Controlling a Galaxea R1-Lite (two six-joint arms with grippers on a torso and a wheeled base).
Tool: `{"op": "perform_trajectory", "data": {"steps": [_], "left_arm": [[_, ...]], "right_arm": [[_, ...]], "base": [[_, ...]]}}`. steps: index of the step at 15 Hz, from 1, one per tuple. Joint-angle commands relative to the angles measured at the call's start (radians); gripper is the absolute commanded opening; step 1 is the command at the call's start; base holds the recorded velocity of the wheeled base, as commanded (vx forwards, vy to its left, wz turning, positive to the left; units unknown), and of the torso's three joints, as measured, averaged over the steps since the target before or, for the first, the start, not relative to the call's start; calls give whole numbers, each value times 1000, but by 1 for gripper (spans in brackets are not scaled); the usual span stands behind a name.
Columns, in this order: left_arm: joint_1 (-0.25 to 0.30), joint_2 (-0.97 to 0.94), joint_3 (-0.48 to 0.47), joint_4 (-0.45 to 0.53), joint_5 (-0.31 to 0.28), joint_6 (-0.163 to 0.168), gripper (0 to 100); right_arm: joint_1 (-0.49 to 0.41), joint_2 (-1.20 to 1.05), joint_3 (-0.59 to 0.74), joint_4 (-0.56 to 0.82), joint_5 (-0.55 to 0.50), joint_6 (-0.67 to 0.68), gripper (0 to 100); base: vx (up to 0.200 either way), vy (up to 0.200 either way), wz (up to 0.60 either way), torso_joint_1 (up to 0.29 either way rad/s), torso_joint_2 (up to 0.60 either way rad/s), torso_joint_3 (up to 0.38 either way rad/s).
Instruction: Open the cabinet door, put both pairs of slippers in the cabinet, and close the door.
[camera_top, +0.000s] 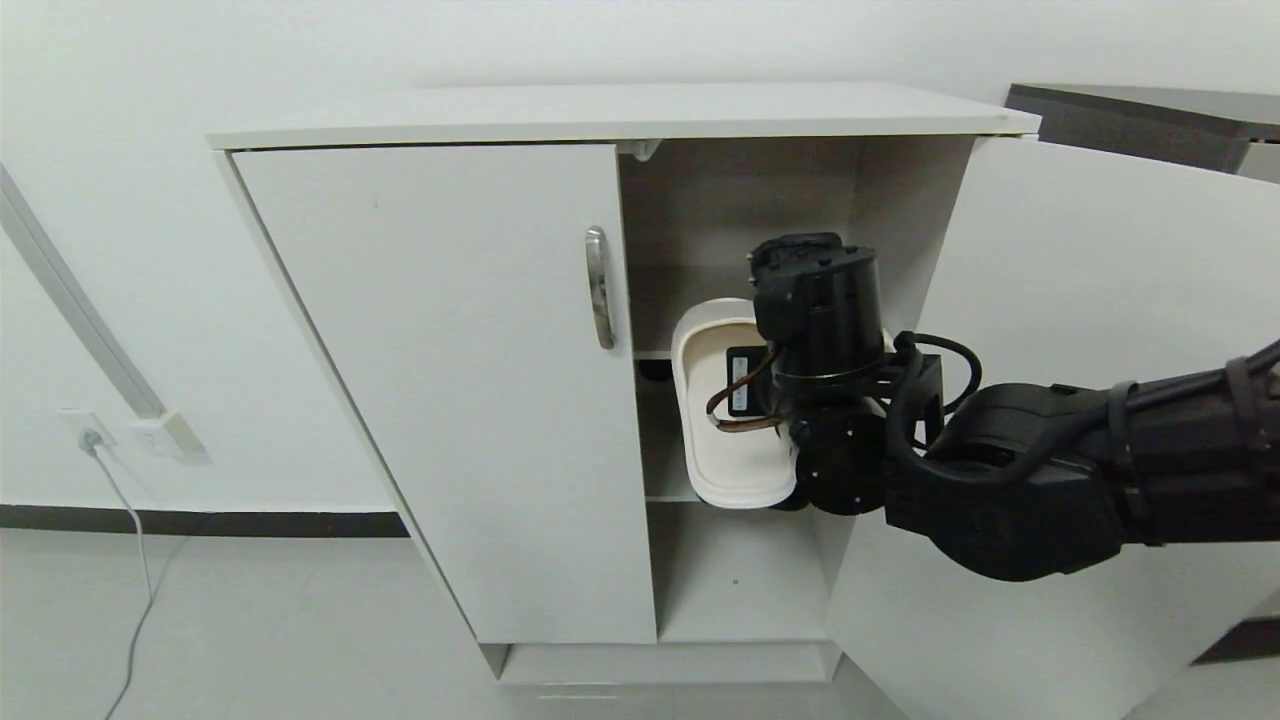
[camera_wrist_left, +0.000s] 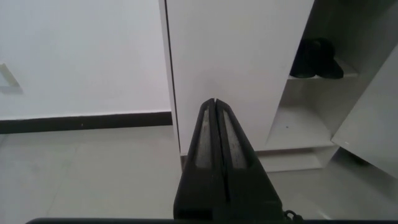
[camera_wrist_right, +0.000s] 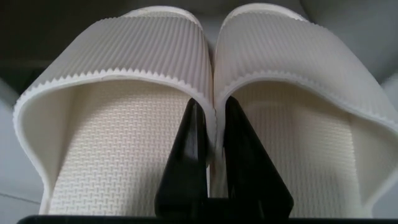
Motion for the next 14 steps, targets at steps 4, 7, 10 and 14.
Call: {"op": "perform_trajectory", "data": {"steps": [4, 7, 10, 14], "left_arm": [[0, 0, 0, 0, 1, 0, 0], [0, 0, 0, -1, 1, -2, 0], [0, 0, 0, -1, 1, -2, 0], [0, 0, 0, -1, 1, 0, 0]], "right_arm": [[-1, -6, -1, 0, 43, -14, 0], [-1, -3, -12, 6, 108, -15, 0], [-15, 24, -70, 46, 118, -18, 0], [-50, 81, -204, 127, 118, -14, 0]], "base": [[200, 0, 0, 4, 0, 0], [0, 0, 0, 0, 0, 0], [0, 0, 0, 0, 0, 0], [0, 0, 0, 0, 0, 0]]}}
